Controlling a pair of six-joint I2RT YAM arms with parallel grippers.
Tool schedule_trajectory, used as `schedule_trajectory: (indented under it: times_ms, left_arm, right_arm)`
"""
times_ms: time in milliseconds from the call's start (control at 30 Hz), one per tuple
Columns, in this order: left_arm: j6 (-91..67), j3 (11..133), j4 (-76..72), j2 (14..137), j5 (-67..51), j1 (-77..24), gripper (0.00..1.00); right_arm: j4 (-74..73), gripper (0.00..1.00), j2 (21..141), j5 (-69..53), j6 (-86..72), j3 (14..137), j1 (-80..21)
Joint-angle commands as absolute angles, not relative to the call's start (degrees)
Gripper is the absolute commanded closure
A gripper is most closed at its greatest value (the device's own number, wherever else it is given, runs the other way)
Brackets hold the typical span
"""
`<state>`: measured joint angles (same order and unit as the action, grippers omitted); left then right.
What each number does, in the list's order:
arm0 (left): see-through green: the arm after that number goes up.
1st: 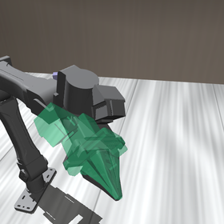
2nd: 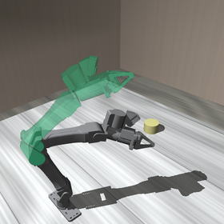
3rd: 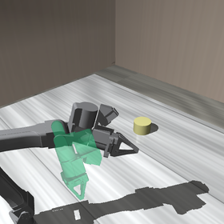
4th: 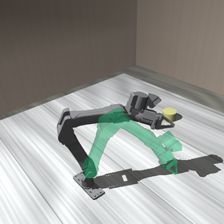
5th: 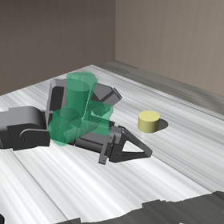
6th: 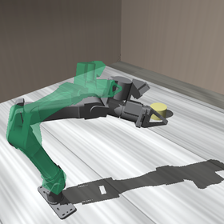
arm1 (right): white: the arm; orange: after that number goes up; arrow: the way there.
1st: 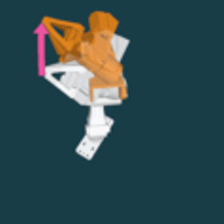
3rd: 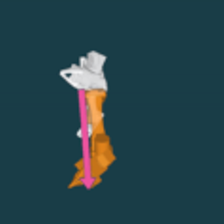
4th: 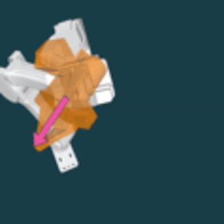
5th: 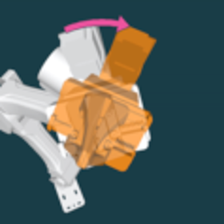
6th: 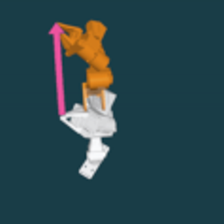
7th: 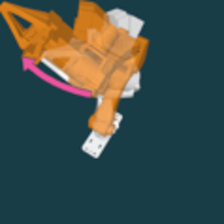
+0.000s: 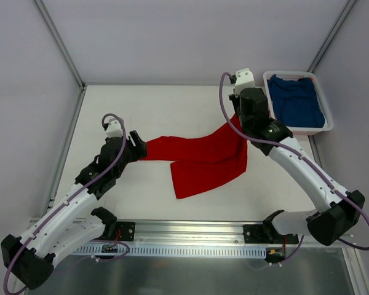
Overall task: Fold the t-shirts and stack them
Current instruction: Flatten out the tshirt
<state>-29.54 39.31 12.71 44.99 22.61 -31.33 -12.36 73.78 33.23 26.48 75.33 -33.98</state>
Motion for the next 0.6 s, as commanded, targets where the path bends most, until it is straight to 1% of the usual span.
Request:
schedule_trajectory:
  times_ms: [0, 67, 100, 233, 300, 433, 567]
  left_arm:
    - [-34.6, 36.8, 11.3, 44.2, 15.6, -33.3, 0.4]
    - [-35.7, 35.9, 10.9, 44.5, 15.5, -35.2, 0.41]
    - [-36.0, 35.6, 10.6, 44.6, 15.4, -35.8, 0.45]
    - [-36.6, 35.4, 7.0, 47.6, 12.9, -38.1, 0.48]
    - [-37.2, 35.8, 5.9, 50.5, 13.4, -40.7, 0.48]
    - [-38.1, 36.3, 1.9, 55.5, 13.6, -44.6, 0.52]
    - [-39.1, 37.6, -1.6, 61.9, 14.5, -48.2, 0.53]
  right_arm:
    - [-12.7, 1.0, 75.8, 31.8, 24.2, 78.1, -33.8]
    - [-12.7, 1.0, 76.7, 31.5, 23.6, 78.3, -33.8]
    - [-12.8, 1.0, 77.8, 31.0, 23.4, 78.4, -33.8]
    - [-13.4, 1.0, 80.8, 30.6, 22.9, 79.6, -33.8]
    - [-13.5, 1.0, 81.5, 30.1, 22.7, 79.8, -33.7]
    - [-13.6, 1.0, 82.8, 30.1, 22.5, 79.9, -33.7]
    - [-13.8, 1.0, 82.8, 29.8, 22.1, 79.5, -33.3]
